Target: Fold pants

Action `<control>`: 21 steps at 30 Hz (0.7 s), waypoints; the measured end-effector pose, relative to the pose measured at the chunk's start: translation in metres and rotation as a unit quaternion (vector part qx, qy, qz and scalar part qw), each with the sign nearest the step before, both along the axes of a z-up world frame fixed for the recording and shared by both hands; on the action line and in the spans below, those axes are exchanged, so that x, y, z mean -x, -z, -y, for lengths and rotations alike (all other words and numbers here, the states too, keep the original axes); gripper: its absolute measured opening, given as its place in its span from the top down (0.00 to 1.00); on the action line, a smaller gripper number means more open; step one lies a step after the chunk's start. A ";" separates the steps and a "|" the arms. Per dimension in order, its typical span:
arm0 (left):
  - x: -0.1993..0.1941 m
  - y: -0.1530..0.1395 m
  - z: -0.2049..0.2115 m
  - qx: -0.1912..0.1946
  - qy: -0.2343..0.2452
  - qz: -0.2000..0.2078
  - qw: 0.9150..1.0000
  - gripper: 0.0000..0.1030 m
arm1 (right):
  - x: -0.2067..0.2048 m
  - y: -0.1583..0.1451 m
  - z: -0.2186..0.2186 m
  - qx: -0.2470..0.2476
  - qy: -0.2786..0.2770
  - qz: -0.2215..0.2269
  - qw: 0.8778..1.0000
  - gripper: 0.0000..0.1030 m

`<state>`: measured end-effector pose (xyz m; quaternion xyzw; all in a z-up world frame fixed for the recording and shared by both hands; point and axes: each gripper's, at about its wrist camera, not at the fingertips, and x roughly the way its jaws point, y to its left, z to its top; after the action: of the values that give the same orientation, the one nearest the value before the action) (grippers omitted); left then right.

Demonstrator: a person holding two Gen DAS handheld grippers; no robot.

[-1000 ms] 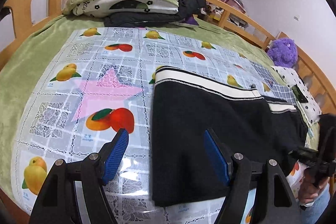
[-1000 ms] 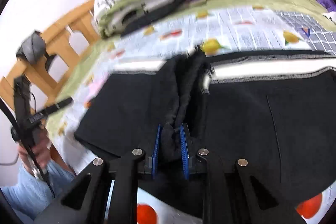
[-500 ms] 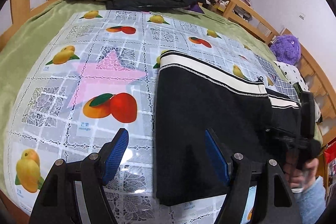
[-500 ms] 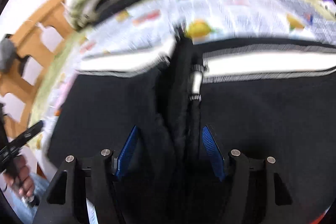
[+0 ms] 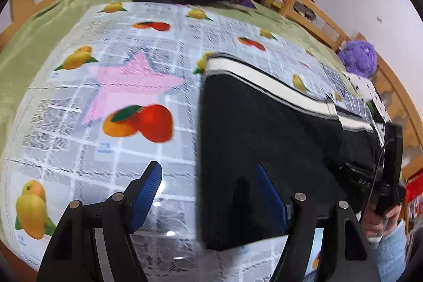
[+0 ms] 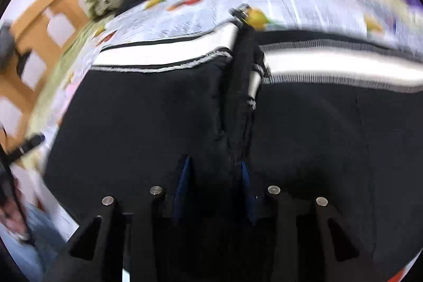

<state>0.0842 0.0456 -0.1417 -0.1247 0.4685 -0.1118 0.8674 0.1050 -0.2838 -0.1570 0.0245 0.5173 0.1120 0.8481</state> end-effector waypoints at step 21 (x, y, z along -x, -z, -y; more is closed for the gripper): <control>-0.001 0.012 0.034 -0.064 0.037 -0.004 0.997 0.30 | 0.075 -0.071 0.078 0.001 0.085 0.094 0.992 0.54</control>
<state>0.0856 0.0116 -0.1539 -0.0518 0.4828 -0.1128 0.8669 0.0304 -0.3617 -0.0860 0.0570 0.4311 0.0412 0.8996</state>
